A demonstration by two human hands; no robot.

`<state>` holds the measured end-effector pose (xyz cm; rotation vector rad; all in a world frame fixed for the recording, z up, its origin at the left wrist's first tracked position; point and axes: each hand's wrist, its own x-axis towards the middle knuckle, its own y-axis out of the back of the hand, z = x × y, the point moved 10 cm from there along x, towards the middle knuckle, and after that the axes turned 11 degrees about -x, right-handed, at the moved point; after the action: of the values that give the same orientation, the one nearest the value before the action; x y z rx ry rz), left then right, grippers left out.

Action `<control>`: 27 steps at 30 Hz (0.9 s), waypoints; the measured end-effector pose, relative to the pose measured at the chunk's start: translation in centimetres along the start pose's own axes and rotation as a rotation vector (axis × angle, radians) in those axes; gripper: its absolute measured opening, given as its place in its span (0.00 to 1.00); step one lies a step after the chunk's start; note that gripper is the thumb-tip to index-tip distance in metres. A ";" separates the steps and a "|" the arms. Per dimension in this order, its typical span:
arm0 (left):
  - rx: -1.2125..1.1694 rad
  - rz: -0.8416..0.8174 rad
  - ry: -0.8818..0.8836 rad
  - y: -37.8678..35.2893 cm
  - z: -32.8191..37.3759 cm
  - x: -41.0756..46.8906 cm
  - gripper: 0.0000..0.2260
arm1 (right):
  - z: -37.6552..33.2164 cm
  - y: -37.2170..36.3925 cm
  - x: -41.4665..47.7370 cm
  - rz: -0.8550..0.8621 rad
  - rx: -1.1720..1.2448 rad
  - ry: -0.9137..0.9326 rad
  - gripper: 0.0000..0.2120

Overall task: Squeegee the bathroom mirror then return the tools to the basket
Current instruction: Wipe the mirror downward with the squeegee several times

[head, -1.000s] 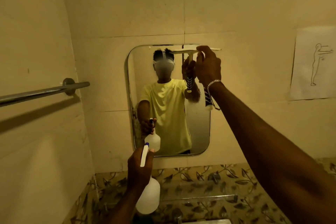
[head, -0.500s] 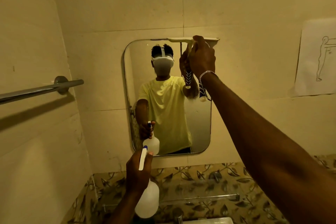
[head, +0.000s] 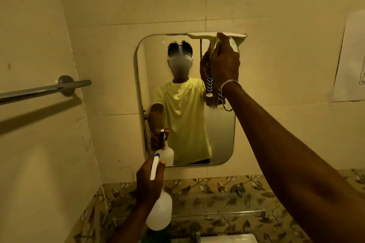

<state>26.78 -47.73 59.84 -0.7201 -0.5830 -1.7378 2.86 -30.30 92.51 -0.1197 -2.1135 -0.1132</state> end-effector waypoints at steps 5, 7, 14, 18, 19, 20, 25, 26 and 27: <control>-0.042 0.002 -0.007 -0.4 0.1 0.0 0.09 | 0.6 -0.2 -0.8 -0.060 -0.059 -0.007 0.19; -0.060 -0.006 -0.016 -0.6 0.2 -0.1 0.11 | 1.6 -0.3 -2.3 -0.094 -0.068 -0.004 0.20; -0.044 -0.022 -0.003 -2.5 -0.3 -1.0 0.06 | 6.6 -0.3 -9.0 -0.182 -0.098 -0.027 0.29; -0.066 -0.035 -0.004 -3.2 -0.5 -2.2 0.05 | 9.2 -0.6 -13.4 -0.231 -0.169 -0.026 0.21; -0.065 -0.034 0.004 -3.2 -0.6 -2.4 0.04 | 9.8 -0.5 -14.6 -0.228 -0.185 -0.027 0.20; -0.065 -0.033 0.015 -3.3 -0.6 -2.5 0.04 | 10.5 -0.3 -15.8 -0.223 -0.205 -0.024 0.20; -0.070 -0.056 -0.008 -3.4 0.2 -3.1 0.09 | 14.1 -0.2 -22.6 -0.318 -0.274 -0.070 0.22; -0.077 -0.057 -0.014 -3.3 0.3 -3.2 0.10 | 14.9 -0.2 -24.1 -0.346 -0.278 -0.089 0.23; -0.080 -0.054 -0.021 -3.3 0.4 -3.2 0.11 | 15.7 -0.3 -25.7 -0.373 -0.283 -0.106 0.23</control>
<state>24.35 -44.47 57.73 -0.7856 -0.5545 -1.8139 2.85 -29.57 62.44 0.1050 -2.1940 -0.6410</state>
